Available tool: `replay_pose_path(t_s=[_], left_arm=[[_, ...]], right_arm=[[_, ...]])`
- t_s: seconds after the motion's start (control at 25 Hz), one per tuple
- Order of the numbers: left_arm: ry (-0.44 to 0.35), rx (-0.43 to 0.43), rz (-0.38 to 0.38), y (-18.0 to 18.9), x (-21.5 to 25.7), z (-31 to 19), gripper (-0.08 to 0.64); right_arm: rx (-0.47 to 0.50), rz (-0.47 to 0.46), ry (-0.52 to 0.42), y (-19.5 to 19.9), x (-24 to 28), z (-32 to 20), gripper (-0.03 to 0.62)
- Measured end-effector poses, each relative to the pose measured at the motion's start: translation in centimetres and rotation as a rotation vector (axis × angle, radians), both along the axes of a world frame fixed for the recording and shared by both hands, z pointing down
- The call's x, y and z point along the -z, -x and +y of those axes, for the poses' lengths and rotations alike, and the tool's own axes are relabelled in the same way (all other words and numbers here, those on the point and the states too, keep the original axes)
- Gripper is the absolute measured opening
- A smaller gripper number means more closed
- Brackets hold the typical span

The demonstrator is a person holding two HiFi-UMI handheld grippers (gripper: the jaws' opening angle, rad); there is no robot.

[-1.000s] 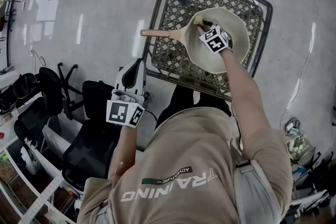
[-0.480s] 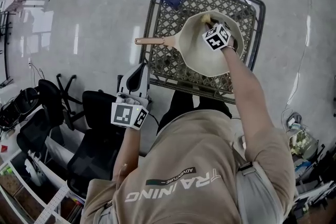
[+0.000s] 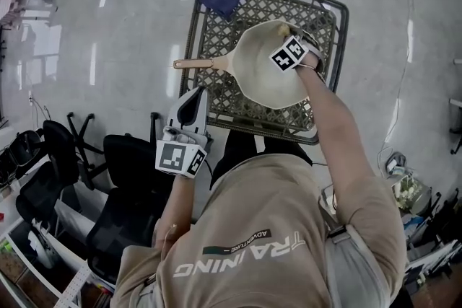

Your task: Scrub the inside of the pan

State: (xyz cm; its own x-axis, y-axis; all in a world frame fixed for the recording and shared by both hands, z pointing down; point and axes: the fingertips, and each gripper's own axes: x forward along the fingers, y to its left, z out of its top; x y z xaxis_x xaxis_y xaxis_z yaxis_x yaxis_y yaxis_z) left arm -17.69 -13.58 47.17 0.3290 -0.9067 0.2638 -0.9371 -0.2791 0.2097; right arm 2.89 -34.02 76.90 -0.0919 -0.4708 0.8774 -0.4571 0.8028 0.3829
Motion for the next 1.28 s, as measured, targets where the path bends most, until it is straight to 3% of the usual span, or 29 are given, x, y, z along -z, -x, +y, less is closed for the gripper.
replay_pose_path(t_s=[0.28,0.52,0.68,0.84,1.08,1.28], left_arm=[[-0.01,0.038,0.037,0.4,-0.6,1.2,0.018],[-0.024,0.052,0.079,0.5,-0.7,1.7,0.018],[-0.045,0.037,0.085,0.6,-0.2,1.8,0.018],[-0.056,0.023,0.087,1.1,0.1,1.6,0.018],[-0.066,0.002,0.069,1.9,0.3,1.5,0.018],[-0.05,-0.024,0.068,1.8,0.4,1.7,0.018]], right_arm=[[0.151,0.348,0.152,-3.8,-1.0,1.8,0.106],[0.14,0.454,0.399,-7.0,-2.2,7.4,0.106],[0.096,0.427,0.509,-7.8,-2.4,10.9,0.105],[-0.009,0.377,0.592,-7.7,-1.7,13.2,0.105],[-0.171,0.196,0.713,-5.0,-2.2,18.1,0.104],[-0.283,0.049,0.758,-1.2,-2.2,21.2,0.104]])
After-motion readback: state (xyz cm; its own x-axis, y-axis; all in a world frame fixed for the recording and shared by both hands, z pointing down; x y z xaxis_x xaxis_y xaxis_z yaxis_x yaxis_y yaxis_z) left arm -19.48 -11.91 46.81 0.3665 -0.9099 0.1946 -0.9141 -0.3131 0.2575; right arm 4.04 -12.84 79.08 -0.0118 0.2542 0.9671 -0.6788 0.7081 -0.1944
